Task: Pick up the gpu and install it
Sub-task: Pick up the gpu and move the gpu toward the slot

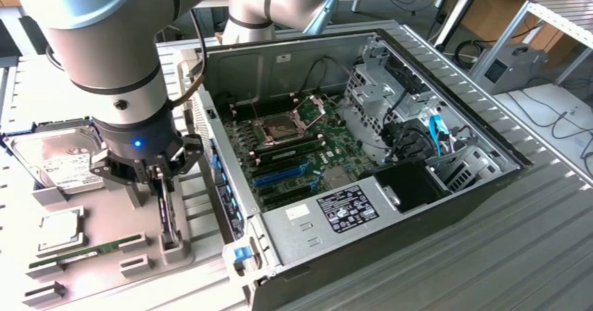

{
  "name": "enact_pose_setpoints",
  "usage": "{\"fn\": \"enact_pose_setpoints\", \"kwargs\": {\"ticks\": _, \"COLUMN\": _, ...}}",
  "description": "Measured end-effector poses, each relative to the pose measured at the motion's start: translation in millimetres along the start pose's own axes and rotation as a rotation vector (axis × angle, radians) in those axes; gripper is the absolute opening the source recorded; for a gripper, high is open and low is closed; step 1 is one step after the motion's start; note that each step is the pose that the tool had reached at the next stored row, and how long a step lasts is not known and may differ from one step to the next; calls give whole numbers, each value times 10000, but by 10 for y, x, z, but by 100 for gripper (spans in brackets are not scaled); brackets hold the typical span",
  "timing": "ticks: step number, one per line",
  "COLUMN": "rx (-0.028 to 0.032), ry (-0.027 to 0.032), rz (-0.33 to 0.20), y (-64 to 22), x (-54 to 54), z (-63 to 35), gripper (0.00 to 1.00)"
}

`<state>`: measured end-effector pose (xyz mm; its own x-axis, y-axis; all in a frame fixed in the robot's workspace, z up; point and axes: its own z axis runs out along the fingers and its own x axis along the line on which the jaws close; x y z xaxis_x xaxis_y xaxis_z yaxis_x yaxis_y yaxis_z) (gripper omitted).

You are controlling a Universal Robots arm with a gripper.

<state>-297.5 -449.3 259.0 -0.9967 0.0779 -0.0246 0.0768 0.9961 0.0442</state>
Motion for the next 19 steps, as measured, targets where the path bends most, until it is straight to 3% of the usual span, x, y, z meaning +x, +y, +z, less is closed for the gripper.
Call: {"fn": "enact_pose_setpoints", "kwargs": {"ticks": 19, "rx": 1, "ry": 1, "rz": 0, "y": 2, "x": -1, "z": -56, "gripper": 27}}
